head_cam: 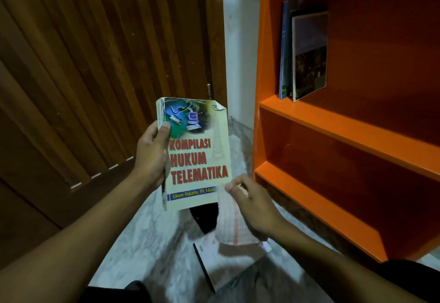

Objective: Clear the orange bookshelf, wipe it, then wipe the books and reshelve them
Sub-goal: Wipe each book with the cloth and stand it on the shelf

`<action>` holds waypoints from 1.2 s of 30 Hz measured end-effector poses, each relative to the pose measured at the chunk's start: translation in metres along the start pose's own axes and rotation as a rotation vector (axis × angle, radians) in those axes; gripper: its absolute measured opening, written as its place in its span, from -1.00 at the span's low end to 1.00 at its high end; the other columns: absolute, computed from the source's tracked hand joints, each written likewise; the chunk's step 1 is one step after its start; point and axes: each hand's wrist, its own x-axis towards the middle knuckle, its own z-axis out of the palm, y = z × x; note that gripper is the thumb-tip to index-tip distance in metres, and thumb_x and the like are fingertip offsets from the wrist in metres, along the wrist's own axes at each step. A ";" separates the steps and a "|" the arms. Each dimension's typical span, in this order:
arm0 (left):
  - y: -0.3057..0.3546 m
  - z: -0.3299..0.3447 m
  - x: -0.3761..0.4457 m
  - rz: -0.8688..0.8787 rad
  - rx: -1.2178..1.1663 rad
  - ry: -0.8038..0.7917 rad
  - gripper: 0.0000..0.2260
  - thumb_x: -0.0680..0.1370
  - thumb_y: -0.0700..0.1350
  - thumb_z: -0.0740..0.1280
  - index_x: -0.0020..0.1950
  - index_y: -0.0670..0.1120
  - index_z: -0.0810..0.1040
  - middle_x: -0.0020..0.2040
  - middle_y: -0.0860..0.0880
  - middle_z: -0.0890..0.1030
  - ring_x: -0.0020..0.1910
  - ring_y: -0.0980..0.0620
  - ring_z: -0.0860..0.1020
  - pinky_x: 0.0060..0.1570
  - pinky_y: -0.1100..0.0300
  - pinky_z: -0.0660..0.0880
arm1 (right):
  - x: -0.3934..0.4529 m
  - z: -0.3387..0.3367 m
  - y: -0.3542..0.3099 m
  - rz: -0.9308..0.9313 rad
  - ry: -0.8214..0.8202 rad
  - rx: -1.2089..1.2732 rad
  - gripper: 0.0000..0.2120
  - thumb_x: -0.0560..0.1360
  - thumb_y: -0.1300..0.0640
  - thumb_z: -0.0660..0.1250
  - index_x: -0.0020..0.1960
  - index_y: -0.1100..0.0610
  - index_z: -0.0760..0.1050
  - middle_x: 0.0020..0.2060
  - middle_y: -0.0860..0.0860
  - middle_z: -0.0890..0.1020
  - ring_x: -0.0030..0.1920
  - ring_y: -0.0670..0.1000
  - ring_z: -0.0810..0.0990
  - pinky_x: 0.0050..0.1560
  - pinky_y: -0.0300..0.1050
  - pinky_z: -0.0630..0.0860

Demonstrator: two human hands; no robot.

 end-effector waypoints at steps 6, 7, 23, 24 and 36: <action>0.012 0.003 -0.015 -0.002 0.055 -0.288 -0.68 0.65 0.00 0.21 0.40 0.03 0.48 -0.04 -0.18 0.67 -0.20 -0.07 0.68 -0.22 0.05 0.65 | 0.023 -0.024 -0.002 0.194 -0.101 0.246 -0.33 0.44 -0.20 0.45 0.47 -0.11 0.29 0.25 -0.04 0.58 0.28 -0.01 0.54 0.34 0.16 0.45; 0.015 0.008 -0.019 0.002 0.059 -0.319 -0.67 0.63 -0.01 0.22 0.40 0.03 0.48 -0.04 -0.17 0.68 -0.21 -0.06 0.68 -0.25 0.07 0.66 | 0.024 -0.025 -0.002 0.187 -0.147 0.282 -0.34 0.44 -0.19 0.46 0.46 -0.10 0.33 0.28 -0.06 0.59 0.30 0.01 0.56 0.34 0.18 0.47; 0.053 0.039 -0.020 0.154 0.511 -0.394 -0.75 0.57 -0.25 0.35 0.18 0.05 0.54 0.04 0.11 0.70 0.03 0.16 0.68 -0.05 0.12 0.68 | 0.035 -0.088 -0.076 -0.090 0.119 0.529 -0.63 0.51 0.09 0.38 0.30 0.06 0.49 0.18 0.10 0.67 0.17 0.16 0.66 0.22 0.29 0.54; 0.055 0.047 -0.017 0.176 0.502 -0.361 -0.76 0.58 -0.26 0.34 0.15 0.04 0.55 0.03 0.06 0.70 0.00 0.15 0.68 -0.15 0.19 0.67 | 0.038 -0.097 -0.084 -0.107 0.133 0.467 -0.62 0.52 0.07 0.38 0.32 0.05 0.49 0.19 0.08 0.67 0.18 0.15 0.66 0.22 0.26 0.55; 0.055 0.179 0.041 0.243 0.356 -0.220 -0.86 0.62 -0.26 0.30 0.16 -0.11 0.48 -0.01 0.00 0.63 -0.10 0.08 0.65 -0.41 0.33 0.57 | 0.055 -0.199 -0.108 0.078 0.203 -0.219 -0.87 0.47 0.21 0.48 -0.04 0.27 0.65 -0.12 0.29 0.69 -0.24 0.21 0.63 -0.13 0.24 0.60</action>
